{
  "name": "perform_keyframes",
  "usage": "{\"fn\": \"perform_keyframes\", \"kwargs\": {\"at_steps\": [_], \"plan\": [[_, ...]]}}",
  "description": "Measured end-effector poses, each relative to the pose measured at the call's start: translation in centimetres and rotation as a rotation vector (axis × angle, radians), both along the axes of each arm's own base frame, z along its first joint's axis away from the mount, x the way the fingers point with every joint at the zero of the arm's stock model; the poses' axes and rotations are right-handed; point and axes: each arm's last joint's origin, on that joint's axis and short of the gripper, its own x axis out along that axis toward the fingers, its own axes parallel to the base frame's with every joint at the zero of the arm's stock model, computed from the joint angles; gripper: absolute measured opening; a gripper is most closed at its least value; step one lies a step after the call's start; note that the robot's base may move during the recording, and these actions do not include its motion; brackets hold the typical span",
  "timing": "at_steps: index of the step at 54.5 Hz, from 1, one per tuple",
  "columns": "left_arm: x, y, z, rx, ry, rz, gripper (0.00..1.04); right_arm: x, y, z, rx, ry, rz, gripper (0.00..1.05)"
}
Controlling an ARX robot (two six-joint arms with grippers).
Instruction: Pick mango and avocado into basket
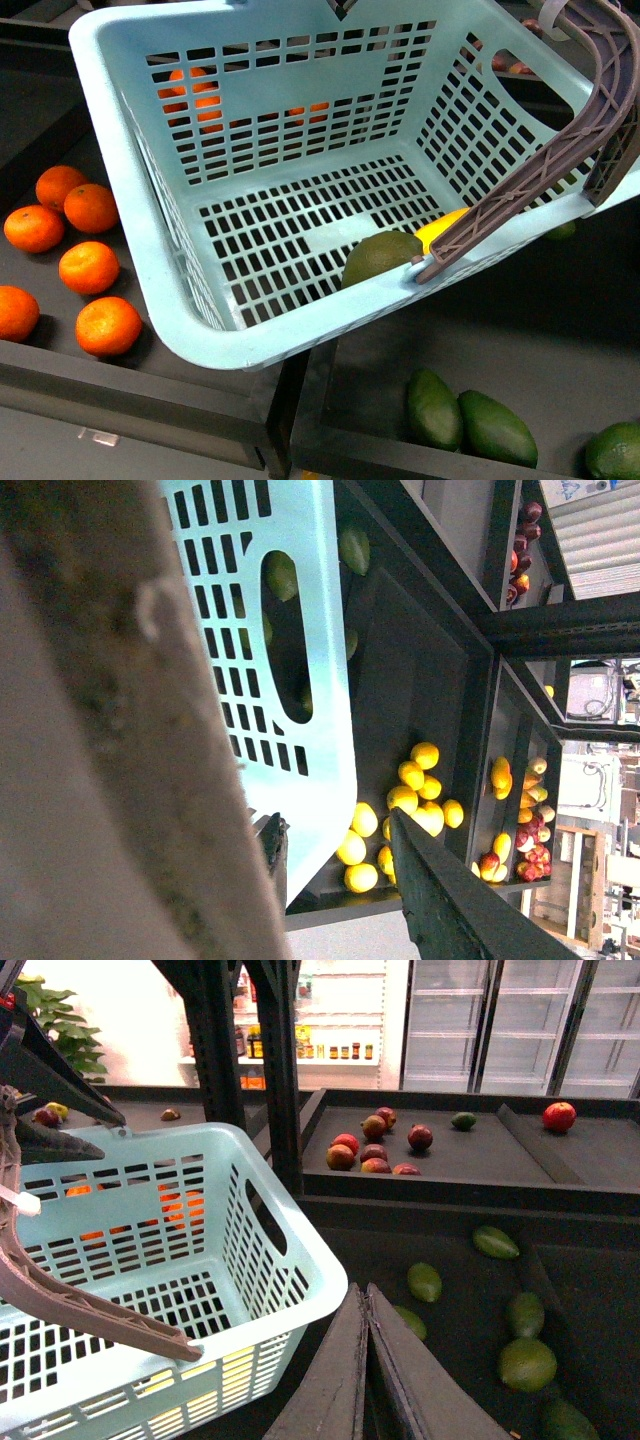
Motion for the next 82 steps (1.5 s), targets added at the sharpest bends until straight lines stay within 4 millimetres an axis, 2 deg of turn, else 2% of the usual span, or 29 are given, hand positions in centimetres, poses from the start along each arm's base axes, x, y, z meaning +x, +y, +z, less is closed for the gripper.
{"fn": "perform_keyframes", "kwargs": {"at_steps": [28,36,47,78,82], "plan": [[0.0,0.0,0.0,0.001,-0.001,0.001,0.33,-1.2,0.0,0.0,-0.001,-0.002,0.000,0.02],[0.0,0.0,0.0,0.001,-0.001,0.001,0.33,-2.2,0.0,-0.3,-0.002,0.005,0.002,0.02],[0.0,0.0,0.0,0.001,-0.001,0.000,0.33,-2.2,0.0,-0.3,-0.003,0.004,0.002,0.02],[0.0,0.0,0.0,0.000,0.000,0.001,0.33,-2.2,0.0,-0.3,-0.003,0.005,0.002,0.98],[0.0,0.0,0.0,0.001,-0.001,0.002,0.33,-2.2,0.0,-0.3,-0.003,0.005,0.002,0.96]]}}
